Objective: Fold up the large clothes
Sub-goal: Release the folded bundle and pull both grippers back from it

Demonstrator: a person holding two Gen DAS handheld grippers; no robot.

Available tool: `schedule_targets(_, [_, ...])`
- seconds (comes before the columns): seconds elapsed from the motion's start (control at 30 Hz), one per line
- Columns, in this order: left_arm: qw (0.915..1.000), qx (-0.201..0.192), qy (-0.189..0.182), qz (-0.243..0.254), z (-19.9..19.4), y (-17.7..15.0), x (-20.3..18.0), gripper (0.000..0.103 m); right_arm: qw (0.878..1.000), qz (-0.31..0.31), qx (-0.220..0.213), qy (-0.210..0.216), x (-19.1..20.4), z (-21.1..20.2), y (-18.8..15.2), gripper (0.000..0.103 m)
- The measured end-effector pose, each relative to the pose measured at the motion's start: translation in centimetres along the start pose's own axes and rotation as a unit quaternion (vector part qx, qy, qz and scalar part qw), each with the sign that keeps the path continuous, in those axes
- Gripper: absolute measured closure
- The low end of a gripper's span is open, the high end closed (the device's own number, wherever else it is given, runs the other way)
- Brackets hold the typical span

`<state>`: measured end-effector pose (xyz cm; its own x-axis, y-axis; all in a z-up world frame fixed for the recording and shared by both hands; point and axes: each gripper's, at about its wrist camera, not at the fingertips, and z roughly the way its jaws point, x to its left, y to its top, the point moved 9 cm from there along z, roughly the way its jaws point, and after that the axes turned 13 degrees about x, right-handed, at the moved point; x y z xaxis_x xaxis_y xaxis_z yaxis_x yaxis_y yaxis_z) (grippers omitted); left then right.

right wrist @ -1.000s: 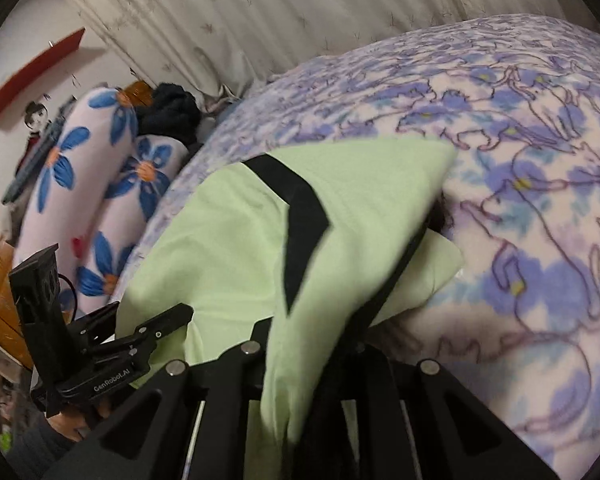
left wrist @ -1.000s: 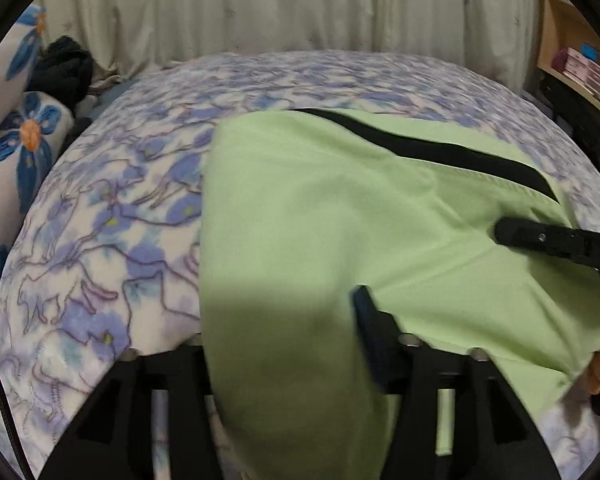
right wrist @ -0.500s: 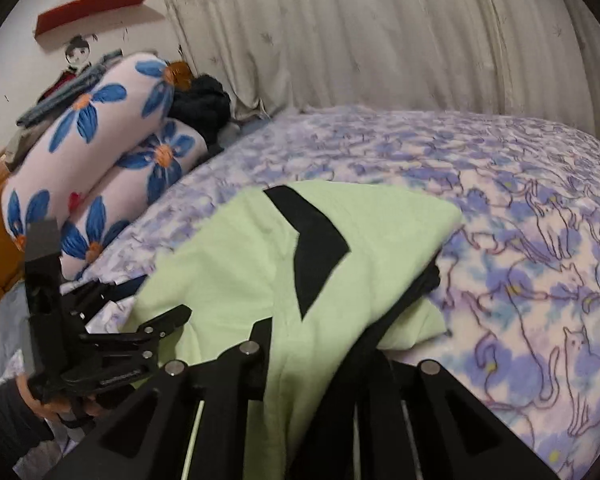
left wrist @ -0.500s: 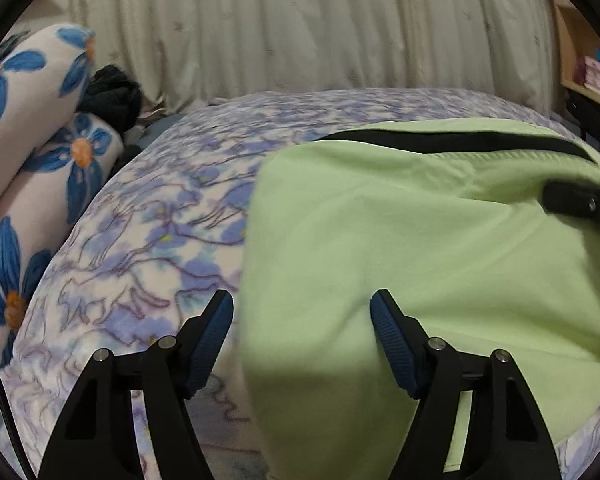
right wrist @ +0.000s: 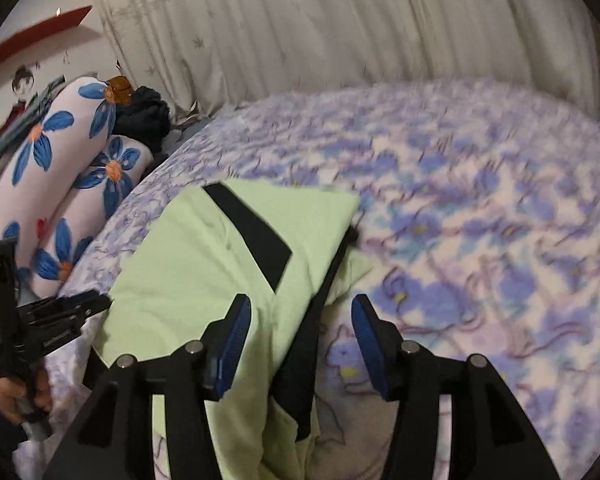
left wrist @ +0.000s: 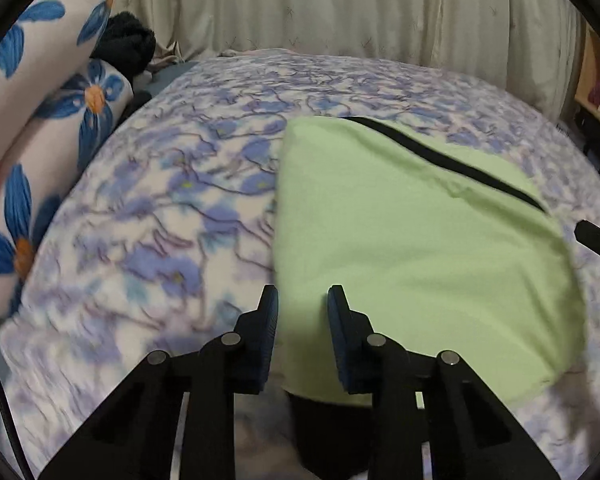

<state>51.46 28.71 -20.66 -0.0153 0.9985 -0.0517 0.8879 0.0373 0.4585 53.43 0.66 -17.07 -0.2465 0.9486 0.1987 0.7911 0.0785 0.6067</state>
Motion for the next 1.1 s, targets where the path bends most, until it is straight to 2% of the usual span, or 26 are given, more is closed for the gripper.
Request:
schedule_targets(0.1, [0.9995, -0.009, -0.020, 0.022, -0.6, -1.0, -3.0, 0.079, 1.000, -0.030, -0.002, 0.007, 2.3, -0.2, -0.2, 0.052])
schedule_targets(0.2, [0.9992, -0.002, -0.018, 0.034, 0.1, -1.9, -4.7, 0.079, 0.998, -0.043, 0.051, 0.000, 2.9, 2.8, -1.7, 0.075])
schedule_targets(0.23, [0.9994, 0.008, -0.007, 0.033, 0.9, -2.4, -4.8, 0.080, 0.997, -0.041, 0.065, -0.008, 2.6, 3.7, -2.3, 0.087])
schedule_targets(0.27, [0.9994, 0.013, -0.001, 0.032, 1.5, -2.6, -4.8, 0.080, 0.996, -0.035, 0.082, -0.026, 1.7, 4.9, -3.0, 0.093])
schedule_targets(0.3, [0.9992, 0.016, 0.010, 0.034, 2.0, -3.1, -4.7, 0.080, 0.994, -0.027, 0.097, -0.032, 0.8, 5.8, -3.7, 0.095])
schedule_targets(0.33, [0.9991, 0.016, 0.016, 0.037, 2.1, -3.4, -4.7, 0.080, 0.993, -0.010, 0.114, -0.029, -0.4, 6.7, -4.5, 0.102])
schedule_targets(0.53, [0.9992, 0.025, 0.021, 0.025, 0.7, -4.6, -5.0, 0.077, 0.993, 0.023, 0.112, -0.011, -2.1, 3.8, -5.6, 0.102])
schedule_targets(0.6, [0.9993, 0.027, 0.016, 0.018, -0.2, -4.9, -5.3, 0.069, 0.993, 0.022, 0.112, -0.004, -1.9, 2.2, -6.0, 0.102])
schedule_targets(0.67, [0.9997, 0.024, 0.004, 0.010, -1.5, -5.2, -5.8, 0.056, 0.993, 0.022, 0.113, 0.002, -1.7, 0.8, -6.4, 0.102])
schedule_targets(0.8, [0.9998, 0.013, -0.009, 0.012, -4.9, -6.5, -7.7, 0.044, 0.994, 0.023, 0.108, 0.006, -1.7, -3.2, -7.5, 0.102])
schedule_targets(0.87, [0.9997, 0.010, -0.010, 0.019, -7.0, -7.4, -9.0, 0.029, 0.994, 0.028, 0.106, 0.007, -1.9, -5.0, -8.0, 0.099])
schedule_targets(0.93, [0.9997, 0.001, -0.010, 0.021, -9.0, -8.1, -10.0, 0.020, 0.994, 0.031, 0.103, 0.005, -2.2, -7.3, -8.8, 0.099])
schedule_targets(1.1, [0.9997, -0.014, -0.014, 0.016, -14.0, -10.5, -12.7, 0.009, 0.994, 0.030, 0.105, -0.012, -3.1, -11.9, -11.0, 0.099])
